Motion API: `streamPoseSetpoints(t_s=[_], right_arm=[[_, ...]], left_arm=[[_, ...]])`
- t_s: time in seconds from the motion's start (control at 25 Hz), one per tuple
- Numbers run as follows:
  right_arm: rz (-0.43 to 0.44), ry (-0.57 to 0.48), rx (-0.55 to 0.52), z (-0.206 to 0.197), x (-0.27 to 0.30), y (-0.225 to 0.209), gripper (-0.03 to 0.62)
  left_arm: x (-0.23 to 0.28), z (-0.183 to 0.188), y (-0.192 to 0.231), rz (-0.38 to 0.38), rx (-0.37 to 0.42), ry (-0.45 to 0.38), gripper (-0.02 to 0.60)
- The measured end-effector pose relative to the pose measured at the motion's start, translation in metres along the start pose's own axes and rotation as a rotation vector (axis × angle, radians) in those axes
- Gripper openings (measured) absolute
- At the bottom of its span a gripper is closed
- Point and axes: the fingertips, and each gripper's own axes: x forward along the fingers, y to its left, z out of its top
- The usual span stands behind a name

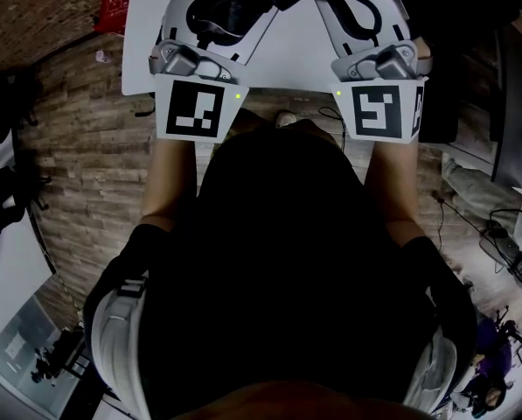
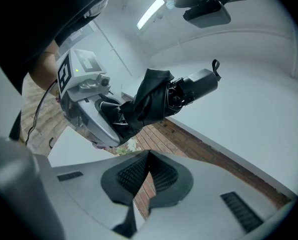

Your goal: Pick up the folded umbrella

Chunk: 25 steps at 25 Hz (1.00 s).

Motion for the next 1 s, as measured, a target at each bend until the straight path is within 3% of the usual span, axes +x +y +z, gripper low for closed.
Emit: streamPoseSetpoints(t_s=[0.32,1.0], right_arm=[[-0.007,0.057,-0.04,-0.013,0.0,-0.001,0.028],[-0.004,0.064,-0.03,-0.014,0.004,0.001,0.028]], left_arm=[[0.004,0.0,0.0,-0.002,-0.008,0.0,0.225],[0.004,-0.008,0.002,-0.004,-0.017,0.011,0.226]])
